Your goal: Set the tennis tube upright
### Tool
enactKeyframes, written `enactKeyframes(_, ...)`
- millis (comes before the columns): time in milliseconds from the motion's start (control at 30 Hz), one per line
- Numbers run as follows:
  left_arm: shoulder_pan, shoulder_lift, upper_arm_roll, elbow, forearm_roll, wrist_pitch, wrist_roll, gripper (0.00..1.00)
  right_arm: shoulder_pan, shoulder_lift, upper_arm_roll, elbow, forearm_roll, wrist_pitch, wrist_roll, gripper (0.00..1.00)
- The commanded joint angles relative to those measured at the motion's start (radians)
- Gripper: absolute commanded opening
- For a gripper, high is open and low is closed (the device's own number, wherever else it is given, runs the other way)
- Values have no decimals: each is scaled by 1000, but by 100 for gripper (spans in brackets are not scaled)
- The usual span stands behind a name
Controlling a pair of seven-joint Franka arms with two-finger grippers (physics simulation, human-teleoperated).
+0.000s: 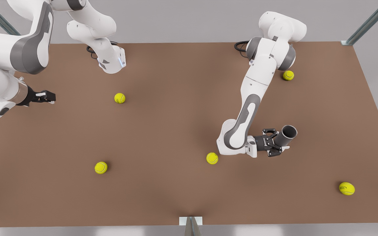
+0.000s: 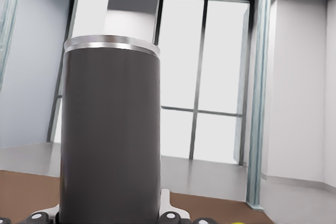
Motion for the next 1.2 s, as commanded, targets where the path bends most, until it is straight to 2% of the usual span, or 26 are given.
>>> enactKeyframes(0,0,0,0,0,2,-20,64,68,0,-1,-1,0,0,0,-1,100)
enactKeyframes(167,0,13,0,3,4,-19,116,69,0,2,-1,0,2,0,-1,100)
enactKeyframes(267,-2,21,0,3,4,-19,120,75,0,2,-1,0,3,0,-1,100)
enactKeyframes(333,-2,21,0,3,2,-20,131,100,0,2,-1,0,3,0,-1,100)
enactKeyframes(700,-11,21,0,3,1,-28,136,100,0,5,-3,0,2,0,-12,100)
enactKeyframes(800,-34,10,-9,0,-13,-88,166,100,0,5,-3,0,2,0,-13,100)
enactKeyframes(900,-173,-42,-12,9,-192,-163,274,100,0,5,-3,0,2,0,-12,100)
enactKeyframes(967,-247,-68,-27,138,-315,-197,485,100,0,7,-3,0,2,0,-12,100)
enactKeyframes(1033,-243,-152,-26,276,-467,-183,830,100,-1,7,-3,0,5,0,-13,100)
enactKeyframes(1100,-207,-283,-10,307,-689,-88,1123,100,-1,7,-3,0,3,0,-13,100)
enactKeyframes(1167,-57,-381,-9,335,-975,64,1455,100,-1,7,-3,0,5,0,-12,100)
